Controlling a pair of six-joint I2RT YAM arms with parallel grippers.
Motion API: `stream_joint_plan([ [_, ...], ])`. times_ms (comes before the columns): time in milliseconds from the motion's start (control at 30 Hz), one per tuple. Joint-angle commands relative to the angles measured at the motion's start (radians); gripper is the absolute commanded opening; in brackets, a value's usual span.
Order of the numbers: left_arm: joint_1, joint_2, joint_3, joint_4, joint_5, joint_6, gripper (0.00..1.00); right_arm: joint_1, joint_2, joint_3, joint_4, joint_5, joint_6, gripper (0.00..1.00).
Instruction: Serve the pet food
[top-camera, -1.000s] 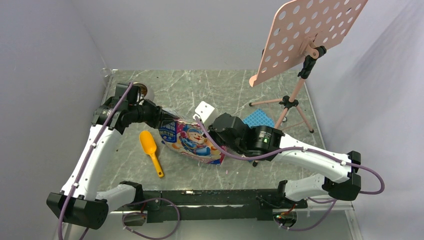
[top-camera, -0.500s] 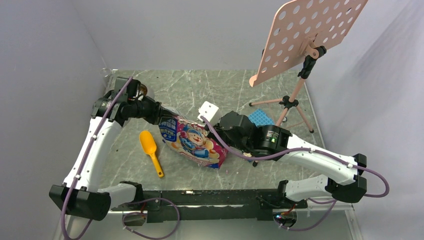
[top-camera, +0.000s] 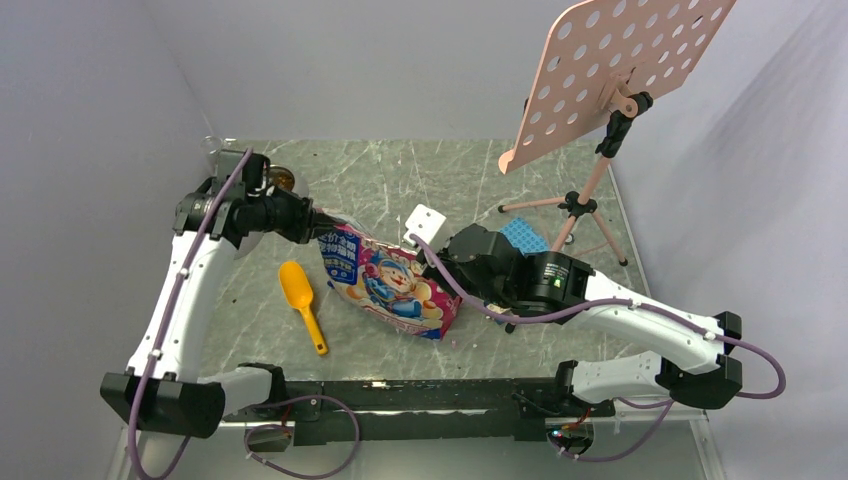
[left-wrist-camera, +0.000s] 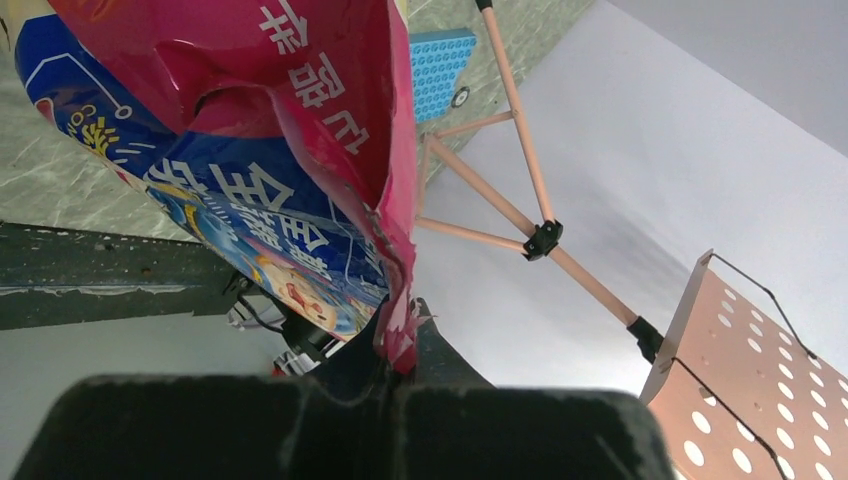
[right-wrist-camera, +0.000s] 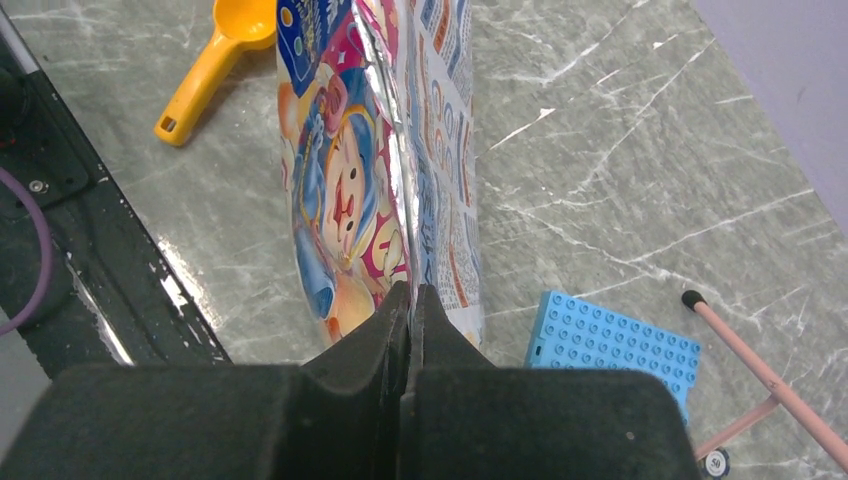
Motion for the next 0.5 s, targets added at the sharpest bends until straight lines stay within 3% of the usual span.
stream_joint_plan([
  [0,0.070,0.014,0.077,0.011,-0.283,-0.153,0.00,-0.009,-0.123,0.010,-0.133,0.100,-0.023,0.00],
  [33,0.074,-0.010,0.026,0.070,-0.272,-0.170,0.00,-0.009,-0.124,0.010,-0.135,0.102,-0.023,0.00],
  [67,0.079,-0.031,-0.018,0.122,-0.261,-0.198,0.11,-0.009,-0.122,0.009,-0.138,0.103,-0.024,0.00],
  [100,0.081,-0.044,-0.047,0.149,-0.254,-0.212,0.14,-0.009,-0.122,0.008,-0.138,0.103,-0.024,0.00],
  [133,0.083,-0.046,-0.059,0.159,-0.246,-0.211,0.14,-0.009,-0.122,0.008,-0.139,0.103,-0.023,0.00],
  [233,0.084,-0.020,-0.031,0.134,-0.233,-0.180,0.00,-0.009,-0.122,0.007,-0.138,0.100,-0.019,0.00],
  [467,0.085,0.028,0.090,0.020,-0.275,-0.142,0.00,-0.009,-0.121,-0.002,-0.135,0.098,-0.019,0.00],
])
